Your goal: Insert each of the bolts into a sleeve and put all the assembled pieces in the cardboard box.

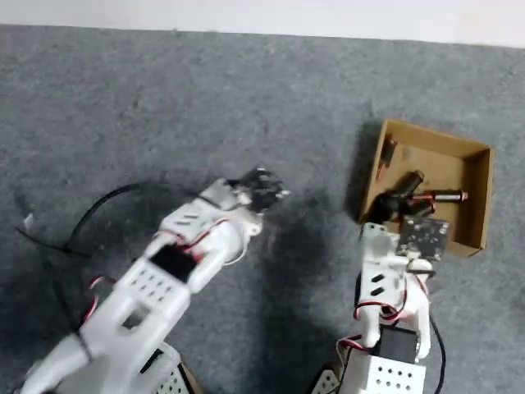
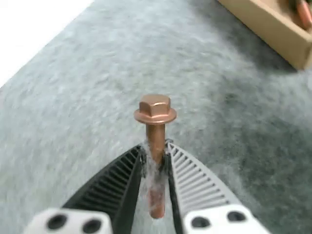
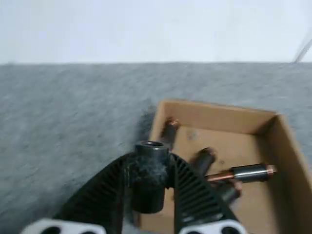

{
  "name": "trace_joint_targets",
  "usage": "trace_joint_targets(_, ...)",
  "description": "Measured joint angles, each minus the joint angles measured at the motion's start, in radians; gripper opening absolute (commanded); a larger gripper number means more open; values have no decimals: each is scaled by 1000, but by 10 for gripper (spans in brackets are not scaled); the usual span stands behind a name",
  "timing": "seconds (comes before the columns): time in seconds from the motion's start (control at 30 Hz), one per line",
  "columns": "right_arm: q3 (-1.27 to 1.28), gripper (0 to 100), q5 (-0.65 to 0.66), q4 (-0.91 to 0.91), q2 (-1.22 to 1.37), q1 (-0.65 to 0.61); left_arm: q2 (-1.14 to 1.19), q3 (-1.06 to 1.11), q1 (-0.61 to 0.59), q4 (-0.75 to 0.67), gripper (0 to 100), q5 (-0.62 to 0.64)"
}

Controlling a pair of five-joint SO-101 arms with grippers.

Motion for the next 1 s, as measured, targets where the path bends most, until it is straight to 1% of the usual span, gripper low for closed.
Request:
trace_joint_targets(0.17,0,6,0,0,0,-114,-299,144,-77,0,6,103)
trace_joint_targets(0.23,0,6,0,-6,0,-172,-428,207,-83,0,6,114)
trace_joint_targets(0.33,0,6,0,-57,0,-245,-612,298,-78,0,6,120)
trace_joint_targets(0.43,0,6,0,-106,0,-345,-779,379,-75,-9,6,120)
trace_joint_targets(0.57,0,6,0,-144,0,-480,-948,493,-69,-133,6,120)
trace_joint_targets(0.7,0,6,0,-146,0,-595,-961,512,-64,-247,6,137)
trace_joint_targets(0.77,0,6,0,-146,0,-632,-959,514,-66,-258,6,201)
trace_joint_targets(0.83,0,6,0,-146,0,-663,-959,514,-61,-265,6,311)
trace_joint_targets(1.0,0,6,20,-146,0,-680,-959,506,20,-273,6,717)
